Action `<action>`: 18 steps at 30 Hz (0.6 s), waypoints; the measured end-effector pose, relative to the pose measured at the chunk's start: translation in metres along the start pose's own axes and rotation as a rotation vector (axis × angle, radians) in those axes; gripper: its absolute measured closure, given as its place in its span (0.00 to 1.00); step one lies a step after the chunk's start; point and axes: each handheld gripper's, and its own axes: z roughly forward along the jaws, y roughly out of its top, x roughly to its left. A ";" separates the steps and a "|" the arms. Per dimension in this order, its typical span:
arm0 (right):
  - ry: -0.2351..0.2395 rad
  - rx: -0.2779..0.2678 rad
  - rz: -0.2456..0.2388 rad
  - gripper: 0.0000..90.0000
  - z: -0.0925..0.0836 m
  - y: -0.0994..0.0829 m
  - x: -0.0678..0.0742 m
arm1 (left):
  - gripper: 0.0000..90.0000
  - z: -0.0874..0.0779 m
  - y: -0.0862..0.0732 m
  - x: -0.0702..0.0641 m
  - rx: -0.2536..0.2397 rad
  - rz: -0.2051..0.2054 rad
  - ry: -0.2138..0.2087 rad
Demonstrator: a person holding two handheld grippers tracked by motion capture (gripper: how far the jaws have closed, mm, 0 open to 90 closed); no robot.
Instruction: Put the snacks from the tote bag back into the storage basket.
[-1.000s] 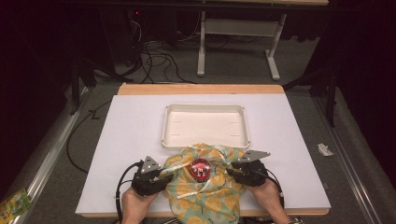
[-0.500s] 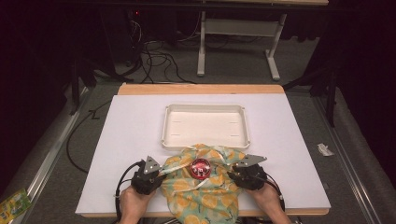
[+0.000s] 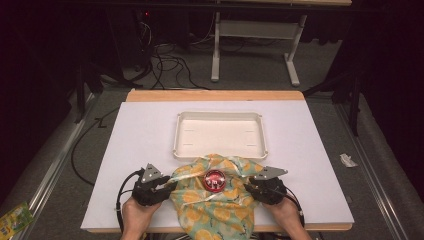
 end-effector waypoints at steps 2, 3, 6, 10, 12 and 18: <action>0.000 -0.003 0.000 0.76 0.000 0.000 0.000 | 0.64 -0.008 0.003 -0.004 -0.028 0.000 -0.007; -0.001 -0.004 0.000 0.76 0.000 0.000 0.000 | 0.63 -0.011 0.005 -0.005 -0.040 0.000 -0.010; -0.001 -0.007 -0.001 0.76 0.000 0.000 0.000 | 0.63 -0.016 0.012 -0.013 -0.067 0.011 -0.019; -0.002 -0.007 -0.001 0.76 0.000 -0.001 0.000 | 0.59 -0.008 0.022 -0.024 -0.059 0.023 -0.033; -0.003 -0.007 0.000 0.76 0.000 -0.001 0.001 | 0.56 0.001 0.027 -0.027 -0.052 0.014 -0.035; -0.005 -0.007 -0.002 0.76 0.000 -0.001 0.001 | 0.53 0.027 0.035 -0.028 -0.017 -0.017 -0.037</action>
